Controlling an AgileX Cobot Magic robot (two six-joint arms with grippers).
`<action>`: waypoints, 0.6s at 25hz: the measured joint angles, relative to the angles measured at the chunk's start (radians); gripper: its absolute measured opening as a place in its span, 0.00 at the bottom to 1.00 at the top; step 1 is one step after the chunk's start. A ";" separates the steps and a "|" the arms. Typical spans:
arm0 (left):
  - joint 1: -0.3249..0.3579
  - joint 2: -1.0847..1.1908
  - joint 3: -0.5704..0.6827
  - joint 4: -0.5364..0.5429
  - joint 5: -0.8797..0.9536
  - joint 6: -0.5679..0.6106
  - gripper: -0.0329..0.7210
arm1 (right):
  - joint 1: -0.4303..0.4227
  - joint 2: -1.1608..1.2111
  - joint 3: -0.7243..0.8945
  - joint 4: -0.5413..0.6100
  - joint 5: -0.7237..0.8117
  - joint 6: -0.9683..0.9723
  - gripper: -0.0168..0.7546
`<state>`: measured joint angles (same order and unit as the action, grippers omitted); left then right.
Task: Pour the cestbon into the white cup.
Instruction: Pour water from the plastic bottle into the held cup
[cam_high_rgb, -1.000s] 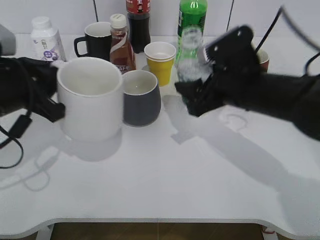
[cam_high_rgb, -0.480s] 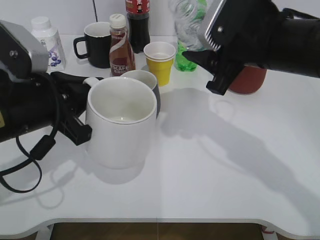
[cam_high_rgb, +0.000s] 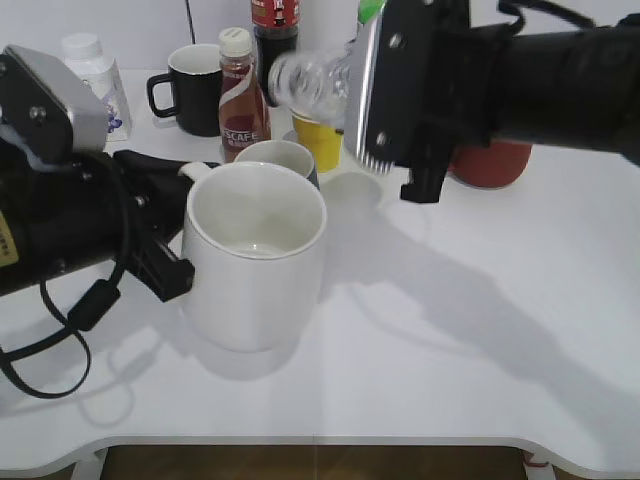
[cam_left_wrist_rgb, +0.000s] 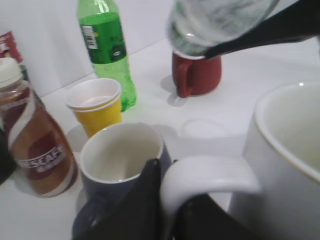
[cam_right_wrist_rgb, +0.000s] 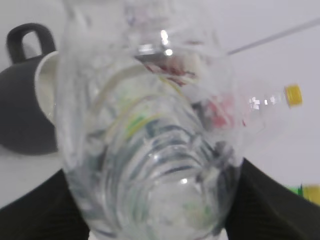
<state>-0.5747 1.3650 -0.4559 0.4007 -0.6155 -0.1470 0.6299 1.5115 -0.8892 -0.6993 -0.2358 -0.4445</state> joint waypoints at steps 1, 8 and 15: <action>-0.003 0.000 0.000 0.000 0.001 0.000 0.09 | 0.006 0.003 0.000 -0.001 0.005 -0.034 0.66; -0.007 0.000 0.000 -0.008 0.004 0.000 0.09 | 0.015 0.035 0.000 -0.002 0.014 -0.225 0.66; -0.007 0.000 0.000 -0.014 0.015 0.000 0.09 | 0.015 0.035 0.000 -0.002 0.013 -0.360 0.66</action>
<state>-0.5818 1.3650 -0.4559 0.3872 -0.6004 -0.1470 0.6448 1.5462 -0.8892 -0.7015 -0.2231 -0.8048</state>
